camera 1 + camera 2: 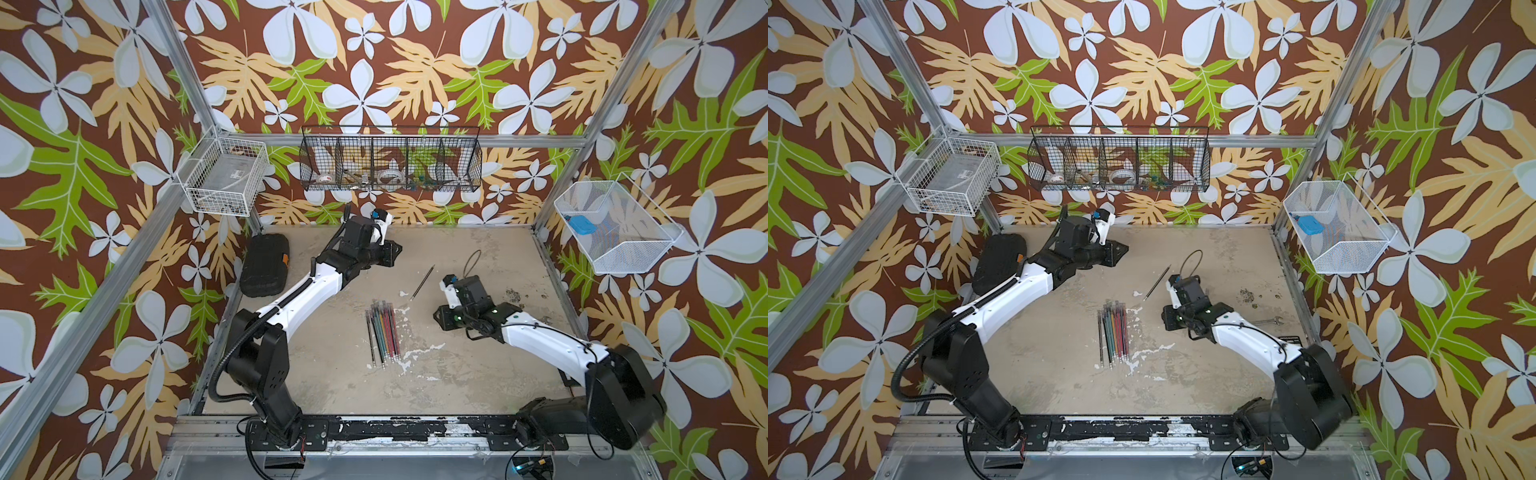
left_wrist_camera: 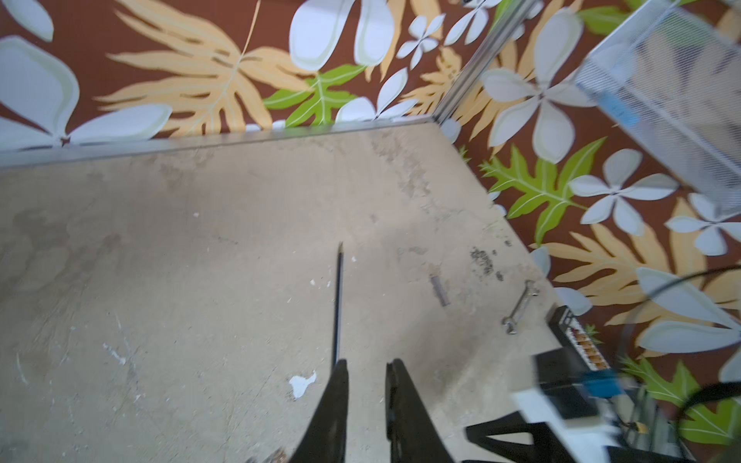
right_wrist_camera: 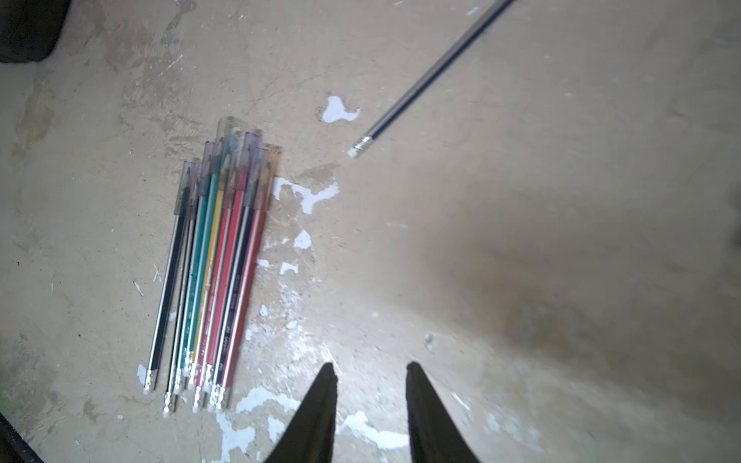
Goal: Remove the protective cover of the pencils
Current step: Pick up the pencil from the center of the board.
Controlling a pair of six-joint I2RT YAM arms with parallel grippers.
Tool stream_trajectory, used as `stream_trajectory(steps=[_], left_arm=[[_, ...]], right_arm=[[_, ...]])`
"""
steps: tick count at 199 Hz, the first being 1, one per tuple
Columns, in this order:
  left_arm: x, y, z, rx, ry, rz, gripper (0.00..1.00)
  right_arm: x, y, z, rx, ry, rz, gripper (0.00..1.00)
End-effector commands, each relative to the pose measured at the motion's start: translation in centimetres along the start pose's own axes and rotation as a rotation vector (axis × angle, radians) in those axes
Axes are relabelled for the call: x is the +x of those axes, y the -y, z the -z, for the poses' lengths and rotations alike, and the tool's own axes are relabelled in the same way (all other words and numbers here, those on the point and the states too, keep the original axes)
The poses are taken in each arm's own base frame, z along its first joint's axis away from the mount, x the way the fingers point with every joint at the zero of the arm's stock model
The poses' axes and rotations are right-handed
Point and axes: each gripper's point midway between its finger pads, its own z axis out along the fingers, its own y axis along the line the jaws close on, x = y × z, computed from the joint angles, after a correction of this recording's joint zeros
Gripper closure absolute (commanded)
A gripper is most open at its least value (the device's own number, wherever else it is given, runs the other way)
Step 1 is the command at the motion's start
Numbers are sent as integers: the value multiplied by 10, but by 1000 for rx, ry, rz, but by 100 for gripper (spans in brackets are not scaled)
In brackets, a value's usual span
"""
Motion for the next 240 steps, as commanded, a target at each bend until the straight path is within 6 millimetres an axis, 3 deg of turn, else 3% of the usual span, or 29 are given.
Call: stream_trajectory(steps=[1, 23, 51, 94, 118, 167, 240], left_arm=[[-19, 11, 19, 30, 98, 4, 76], [-32, 20, 34, 47, 143, -11, 76], [-40, 17, 45, 30, 173, -14, 76], [-44, 11, 47, 79, 169, 40, 76], [-43, 11, 45, 89, 165, 46, 76], [-45, 11, 48, 87, 171, 45, 76], [-45, 11, 48, 90, 169, 50, 76]], right_arm=[[-11, -19, -20, 14, -32, 10, 70], [-20, -36, -48, -4, -86, 14, 73], [-33, -49, -72, -17, -124, 6, 74], [-42, -68, -97, -6, -162, 31, 68], [-42, -68, -109, 47, -187, 42, 66], [-40, -58, -120, 148, -199, 31, 65], [-32, -56, -127, 160, -223, 31, 66]])
